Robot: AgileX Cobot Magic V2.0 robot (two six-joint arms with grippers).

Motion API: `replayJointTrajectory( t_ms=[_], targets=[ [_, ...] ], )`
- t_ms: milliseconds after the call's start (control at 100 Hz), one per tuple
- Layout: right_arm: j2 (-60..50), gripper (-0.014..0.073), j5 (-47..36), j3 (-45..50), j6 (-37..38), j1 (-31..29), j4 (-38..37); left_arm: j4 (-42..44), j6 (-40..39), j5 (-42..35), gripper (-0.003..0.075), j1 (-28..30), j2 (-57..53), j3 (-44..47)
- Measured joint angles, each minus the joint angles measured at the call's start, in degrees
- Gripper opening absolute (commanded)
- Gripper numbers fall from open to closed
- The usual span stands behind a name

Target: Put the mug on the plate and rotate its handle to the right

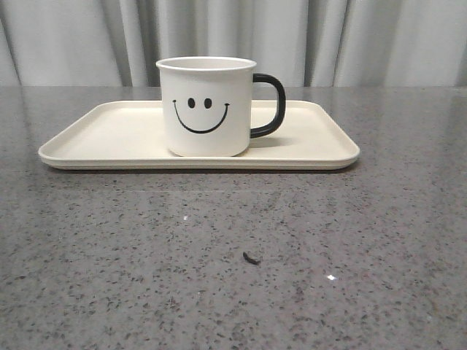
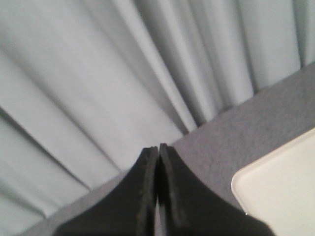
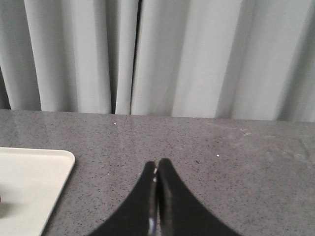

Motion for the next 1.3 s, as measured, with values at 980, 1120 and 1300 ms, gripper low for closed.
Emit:
replayJointTrajectory(
  t_ms=[980, 1120, 1300],
  targets=[
    [0.0, -0.0089, 0.0, 0.0, 0.0, 0.0, -0.1, -27.5, 0.0, -39.0, -0.0019, 26.0, -52.2, 65.6],
    [0.0, -0.0089, 0.1, 0.1, 0.0, 0.0, -0.1, -29.9, 0.0, -39.3, -0.0019, 28.3, -52.4, 69.6],
    [0.0, -0.0089, 0.2, 0.1, 0.0, 0.0, -0.1, -30.9, 0.0, -38.8, -0.0019, 28.5, -52.4, 71.5]
  ],
)
